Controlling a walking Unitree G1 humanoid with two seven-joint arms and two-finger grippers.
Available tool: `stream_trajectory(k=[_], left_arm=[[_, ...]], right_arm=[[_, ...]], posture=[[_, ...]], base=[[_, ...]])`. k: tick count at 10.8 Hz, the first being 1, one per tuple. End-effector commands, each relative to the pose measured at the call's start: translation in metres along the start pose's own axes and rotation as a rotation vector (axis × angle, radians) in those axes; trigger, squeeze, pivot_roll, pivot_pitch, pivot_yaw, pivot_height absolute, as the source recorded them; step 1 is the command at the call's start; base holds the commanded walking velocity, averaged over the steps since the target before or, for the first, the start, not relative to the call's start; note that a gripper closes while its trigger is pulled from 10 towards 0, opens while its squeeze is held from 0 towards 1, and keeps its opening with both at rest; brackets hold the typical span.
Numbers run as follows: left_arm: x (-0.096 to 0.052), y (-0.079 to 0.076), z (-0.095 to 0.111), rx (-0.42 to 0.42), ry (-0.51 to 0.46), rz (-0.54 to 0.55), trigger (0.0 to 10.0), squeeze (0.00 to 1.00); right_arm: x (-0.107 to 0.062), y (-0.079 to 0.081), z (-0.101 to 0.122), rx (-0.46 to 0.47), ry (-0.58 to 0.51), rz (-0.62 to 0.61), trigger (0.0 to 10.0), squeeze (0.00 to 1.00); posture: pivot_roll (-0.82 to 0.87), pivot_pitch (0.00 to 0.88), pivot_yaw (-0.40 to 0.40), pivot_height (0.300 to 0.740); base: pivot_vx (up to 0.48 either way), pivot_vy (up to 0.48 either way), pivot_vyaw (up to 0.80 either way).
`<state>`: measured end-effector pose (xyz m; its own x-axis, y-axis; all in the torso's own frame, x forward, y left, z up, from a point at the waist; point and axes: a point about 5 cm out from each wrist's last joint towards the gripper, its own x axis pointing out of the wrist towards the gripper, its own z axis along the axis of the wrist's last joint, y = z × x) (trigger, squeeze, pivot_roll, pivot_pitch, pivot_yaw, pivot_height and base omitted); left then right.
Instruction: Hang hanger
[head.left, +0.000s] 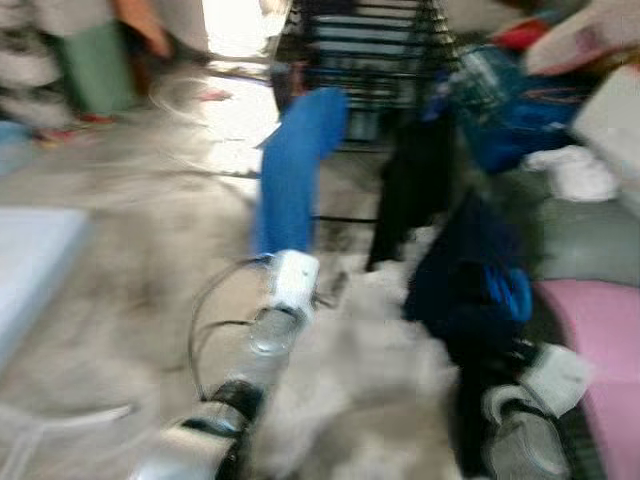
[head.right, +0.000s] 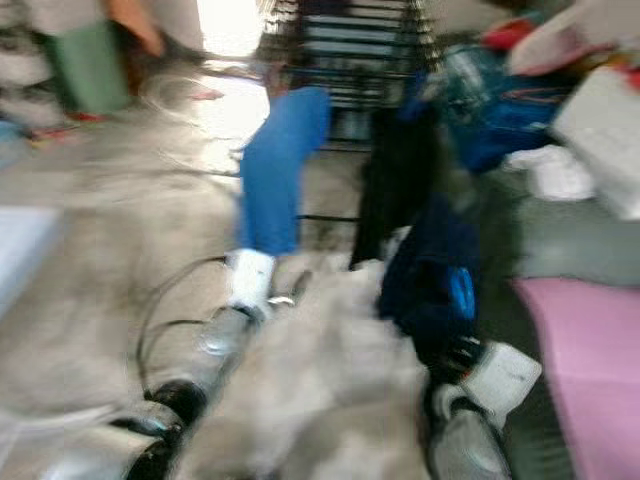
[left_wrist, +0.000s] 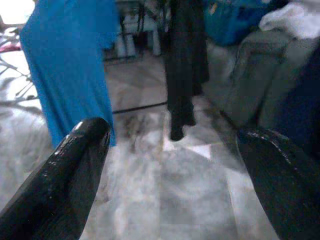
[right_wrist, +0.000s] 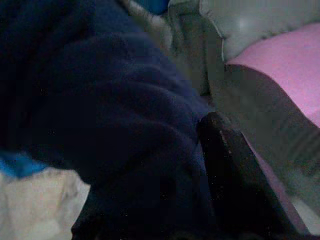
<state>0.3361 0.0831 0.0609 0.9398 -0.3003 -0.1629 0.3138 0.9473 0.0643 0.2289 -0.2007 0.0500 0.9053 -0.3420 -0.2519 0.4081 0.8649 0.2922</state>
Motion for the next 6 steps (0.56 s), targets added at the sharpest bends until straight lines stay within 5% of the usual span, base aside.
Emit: stream_trajectory(k=[1, 2, 4, 6], left_arm=[[0.004, -0.009, 0.007, -0.002, -0.023, -0.004, 10.0, 0.00], [0.004, -0.001, 0.008, 0.016, -0.020, 0.059, 10.0, 0.00], [0.004, 0.005, 0.007, 0.020, -0.008, 0.089, 10.0, 0.00], [0.004, 0.005, 0.005, 0.020, 0.003, 0.086, 10.0, 0.00]], right_arm=[[0.001, 0.004, 0.008, 0.010, -0.038, 0.022, 10.0, 0.00], [0.001, 0.007, 0.011, -0.014, -0.050, 0.059, 10.0, 0.00], [0.001, 0.008, 0.012, -0.029, -0.057, 0.069, 10.0, 0.00], [-0.001, 0.005, 0.010, -0.023, -0.054, 0.056, 10.0, 0.00]], posture=[[0.02, 0.030, -0.068, 0.740], [0.02, 0.030, -0.070, 0.740], [0.01, 0.025, -0.069, 0.740], [0.01, 0.016, -0.061, 0.740]], base=[[0.480, 0.000, 0.00], [0.364, 0.000, 0.00], [0.362, 0.000, 0.73], [0.397, 0.146, 0.00]])
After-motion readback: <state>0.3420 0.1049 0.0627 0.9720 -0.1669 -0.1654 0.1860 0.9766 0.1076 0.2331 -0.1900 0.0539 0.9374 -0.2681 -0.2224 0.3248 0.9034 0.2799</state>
